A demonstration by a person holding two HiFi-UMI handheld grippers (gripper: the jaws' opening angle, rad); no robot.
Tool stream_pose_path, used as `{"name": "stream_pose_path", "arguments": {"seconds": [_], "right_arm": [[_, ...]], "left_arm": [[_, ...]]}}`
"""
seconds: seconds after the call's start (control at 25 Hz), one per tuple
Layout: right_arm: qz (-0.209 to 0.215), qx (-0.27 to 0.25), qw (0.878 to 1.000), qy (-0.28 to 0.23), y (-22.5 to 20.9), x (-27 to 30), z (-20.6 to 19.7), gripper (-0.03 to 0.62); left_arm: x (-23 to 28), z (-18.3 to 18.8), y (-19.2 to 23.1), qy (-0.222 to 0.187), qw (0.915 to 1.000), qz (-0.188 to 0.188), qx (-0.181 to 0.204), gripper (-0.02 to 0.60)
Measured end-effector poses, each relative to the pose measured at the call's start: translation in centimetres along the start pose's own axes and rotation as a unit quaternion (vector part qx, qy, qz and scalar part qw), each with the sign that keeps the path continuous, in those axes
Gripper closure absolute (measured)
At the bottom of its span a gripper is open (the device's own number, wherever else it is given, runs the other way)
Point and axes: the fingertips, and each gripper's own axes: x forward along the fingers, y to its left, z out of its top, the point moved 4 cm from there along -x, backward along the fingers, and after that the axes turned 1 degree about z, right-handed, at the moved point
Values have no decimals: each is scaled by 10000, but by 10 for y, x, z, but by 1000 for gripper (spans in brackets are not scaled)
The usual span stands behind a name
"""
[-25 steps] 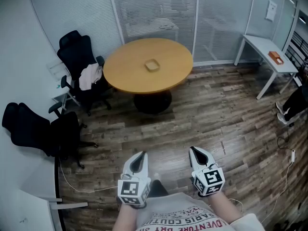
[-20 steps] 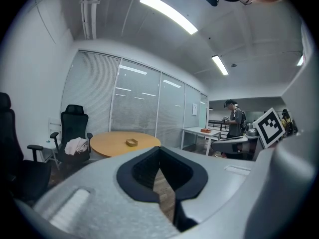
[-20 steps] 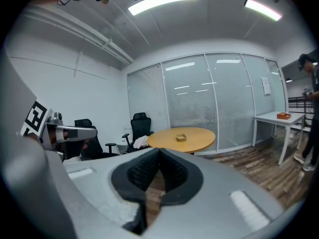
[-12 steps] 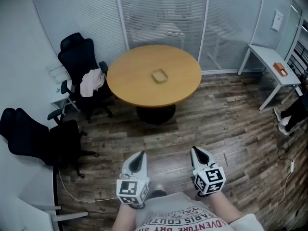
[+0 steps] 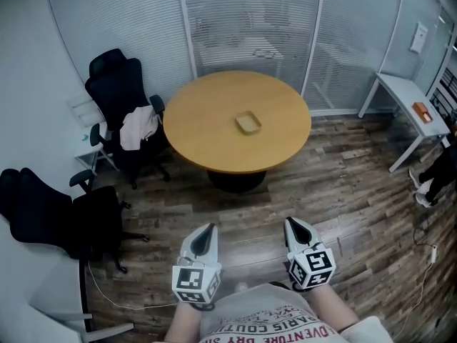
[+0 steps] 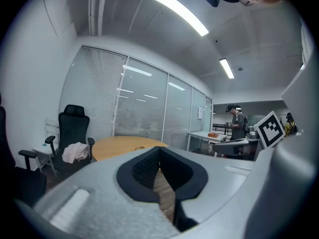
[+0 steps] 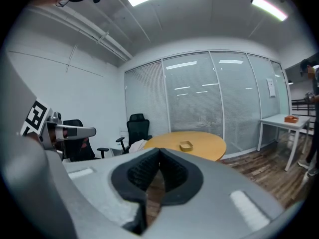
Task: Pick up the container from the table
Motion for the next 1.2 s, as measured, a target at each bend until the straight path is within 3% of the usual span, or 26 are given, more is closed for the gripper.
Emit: {"name": "stream_pose_path", "arguments": {"seconds": [0.52, 0.96, 1.2], "right_arm": [[118, 10, 9998, -147, -50, 106, 13, 591], [589, 33, 9981, -152, -161, 246, 71, 591], [755, -11, 9971, -30, -219, 309, 88, 591]], "left_arm": [[105, -1, 38, 172, 9997, 145, 27, 575], [268, 45, 55, 37, 9985, 553, 36, 575], [352, 53, 57, 89, 9975, 693, -65, 575]]}}
